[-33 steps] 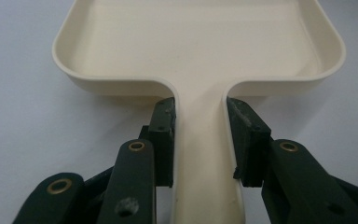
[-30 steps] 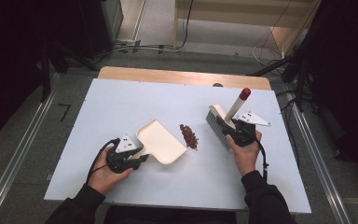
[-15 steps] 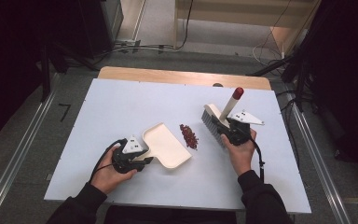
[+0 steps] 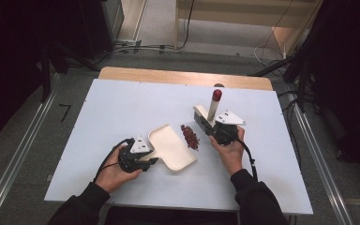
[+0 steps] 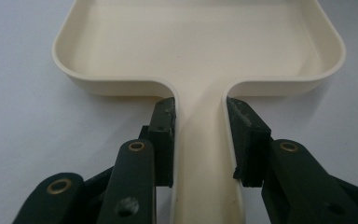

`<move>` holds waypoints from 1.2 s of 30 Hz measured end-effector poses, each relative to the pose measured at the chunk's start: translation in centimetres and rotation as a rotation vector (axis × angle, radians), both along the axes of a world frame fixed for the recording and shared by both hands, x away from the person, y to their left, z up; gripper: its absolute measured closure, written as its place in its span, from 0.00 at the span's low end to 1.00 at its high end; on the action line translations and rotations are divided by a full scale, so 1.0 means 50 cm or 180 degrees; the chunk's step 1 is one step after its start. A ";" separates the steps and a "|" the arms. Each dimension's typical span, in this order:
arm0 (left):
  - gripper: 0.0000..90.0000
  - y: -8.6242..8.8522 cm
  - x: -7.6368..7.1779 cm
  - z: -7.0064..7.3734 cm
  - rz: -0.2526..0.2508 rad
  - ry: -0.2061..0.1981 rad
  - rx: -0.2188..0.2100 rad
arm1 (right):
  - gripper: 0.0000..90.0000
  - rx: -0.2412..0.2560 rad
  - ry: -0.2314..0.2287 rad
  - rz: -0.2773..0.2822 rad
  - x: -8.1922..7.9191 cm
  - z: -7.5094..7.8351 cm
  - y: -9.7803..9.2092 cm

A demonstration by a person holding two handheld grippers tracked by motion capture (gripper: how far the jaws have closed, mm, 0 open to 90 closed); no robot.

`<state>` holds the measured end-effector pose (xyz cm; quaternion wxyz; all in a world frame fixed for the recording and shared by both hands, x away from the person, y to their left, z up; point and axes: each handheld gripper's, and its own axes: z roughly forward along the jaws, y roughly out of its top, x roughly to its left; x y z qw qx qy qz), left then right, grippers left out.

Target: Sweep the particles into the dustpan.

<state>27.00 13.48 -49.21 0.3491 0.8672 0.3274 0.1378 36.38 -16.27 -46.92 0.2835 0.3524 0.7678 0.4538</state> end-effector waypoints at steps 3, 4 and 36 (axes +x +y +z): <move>0.74 -0.001 0.002 0.000 -0.0013 0.0001 0.0000 | 0.71 -0.0100 -0.0057 0.0036 0.001 -0.003 0.016; 0.74 -0.001 0.003 0.001 -0.0015 0.0004 0.0005 | 0.71 -0.0128 -0.0048 0.0038 0.001 -0.004 0.021; 0.74 -0.006 0.006 0.003 -0.0018 0.0019 0.0030 | 0.71 -0.0442 -0.0247 0.0428 -0.081 -0.033 0.159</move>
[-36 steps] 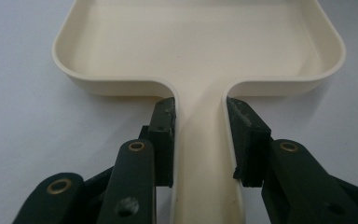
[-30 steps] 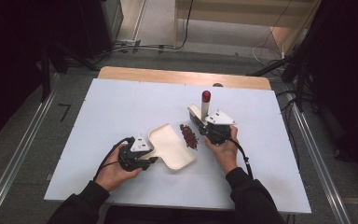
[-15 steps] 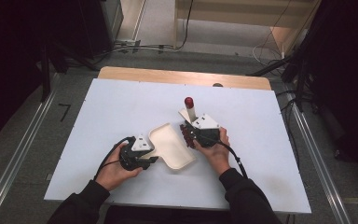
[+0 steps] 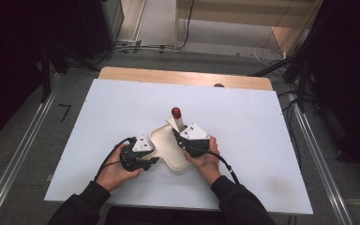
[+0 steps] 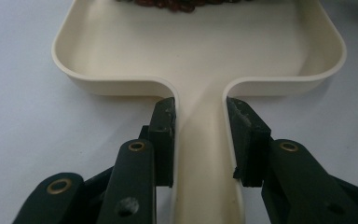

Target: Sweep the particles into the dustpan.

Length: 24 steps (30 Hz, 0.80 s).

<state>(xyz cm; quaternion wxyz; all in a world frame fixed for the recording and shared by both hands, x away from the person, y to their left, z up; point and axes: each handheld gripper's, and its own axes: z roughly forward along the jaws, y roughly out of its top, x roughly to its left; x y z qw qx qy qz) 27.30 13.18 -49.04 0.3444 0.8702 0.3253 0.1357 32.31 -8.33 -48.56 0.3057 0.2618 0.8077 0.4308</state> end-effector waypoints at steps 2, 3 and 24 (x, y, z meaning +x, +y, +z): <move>0.74 0.000 0.000 0.000 -0.0012 0.0000 0.0015 | 0.71 0.0001 -0.0028 0.0015 -0.011 -0.001 0.011; 0.74 0.001 0.000 0.000 -0.0014 0.0000 0.0014 | 0.71 -0.0001 -0.0065 0.0043 -0.014 -0.002 0.016; 0.74 0.004 -0.003 -0.003 -0.0022 0.0017 0.0030 | 0.71 0.0036 -0.0102 -0.0338 0.042 0.009 -0.063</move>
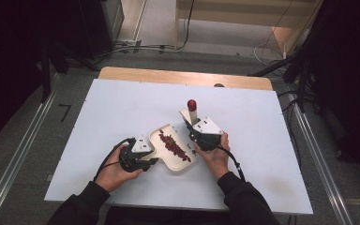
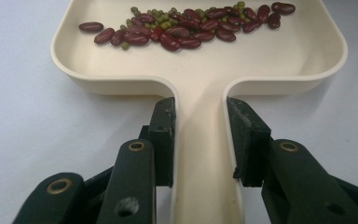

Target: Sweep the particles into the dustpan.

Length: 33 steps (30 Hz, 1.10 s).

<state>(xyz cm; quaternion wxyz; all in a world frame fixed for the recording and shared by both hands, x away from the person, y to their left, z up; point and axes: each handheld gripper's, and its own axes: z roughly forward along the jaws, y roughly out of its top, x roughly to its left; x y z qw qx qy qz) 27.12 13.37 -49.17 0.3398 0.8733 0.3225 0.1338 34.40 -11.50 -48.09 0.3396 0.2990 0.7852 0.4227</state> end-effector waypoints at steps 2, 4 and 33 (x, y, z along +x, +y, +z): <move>0.74 0.000 0.000 -0.001 0.0009 0.0003 0.0003 | 0.71 -0.0074 -0.0042 0.0031 0.002 -0.010 0.012; 0.74 0.001 0.000 -0.002 0.0010 0.0017 -0.0008 | 0.71 -0.0127 -0.0059 0.0103 0.001 -0.013 0.028; 0.74 0.007 -0.010 -0.003 -0.0064 -0.0005 0.0030 | 0.71 0.0022 -0.0036 -0.0026 -0.055 -0.017 0.012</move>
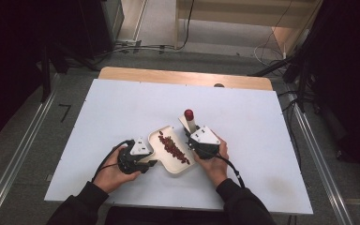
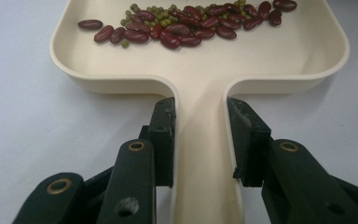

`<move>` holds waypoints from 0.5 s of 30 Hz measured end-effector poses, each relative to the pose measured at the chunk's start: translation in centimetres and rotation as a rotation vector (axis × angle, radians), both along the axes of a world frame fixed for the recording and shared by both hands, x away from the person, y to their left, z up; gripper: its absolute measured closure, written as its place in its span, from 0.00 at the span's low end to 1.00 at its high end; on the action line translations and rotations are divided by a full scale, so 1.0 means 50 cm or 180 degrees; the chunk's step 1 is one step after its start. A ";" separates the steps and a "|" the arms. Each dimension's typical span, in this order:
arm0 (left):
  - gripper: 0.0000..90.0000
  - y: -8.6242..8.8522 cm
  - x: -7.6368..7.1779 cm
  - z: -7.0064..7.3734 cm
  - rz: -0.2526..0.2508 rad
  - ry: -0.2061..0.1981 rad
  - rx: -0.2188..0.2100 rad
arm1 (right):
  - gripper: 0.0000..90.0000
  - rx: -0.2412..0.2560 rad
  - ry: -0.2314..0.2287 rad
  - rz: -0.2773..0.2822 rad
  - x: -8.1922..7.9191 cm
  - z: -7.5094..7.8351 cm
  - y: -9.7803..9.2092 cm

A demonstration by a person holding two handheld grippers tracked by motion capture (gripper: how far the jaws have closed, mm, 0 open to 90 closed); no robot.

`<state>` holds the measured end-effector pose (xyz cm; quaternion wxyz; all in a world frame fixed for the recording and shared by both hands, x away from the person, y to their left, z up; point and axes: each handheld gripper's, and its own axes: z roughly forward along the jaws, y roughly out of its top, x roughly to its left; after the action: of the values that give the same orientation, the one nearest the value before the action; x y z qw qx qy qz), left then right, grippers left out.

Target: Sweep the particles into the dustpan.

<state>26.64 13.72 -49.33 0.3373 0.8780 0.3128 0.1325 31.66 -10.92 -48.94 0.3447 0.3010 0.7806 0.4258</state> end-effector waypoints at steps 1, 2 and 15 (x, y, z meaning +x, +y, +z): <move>0.74 0.000 0.000 0.000 0.0002 0.0004 0.0000 | 0.71 0.0029 -0.0001 0.0013 -0.008 -0.001 0.010; 0.74 0.000 0.000 -0.001 0.0006 0.0004 0.0000 | 0.71 0.0075 0.0021 0.0030 -0.017 -0.001 0.020; 0.74 0.017 -0.006 -0.005 0.0075 0.0004 -0.0019 | 0.71 0.0449 -0.0031 0.0084 -0.004 0.035 0.048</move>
<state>26.36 14.57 -49.60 0.3382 0.8733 0.3238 0.1349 31.45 -8.54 -47.18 0.3207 0.3121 0.7509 0.4857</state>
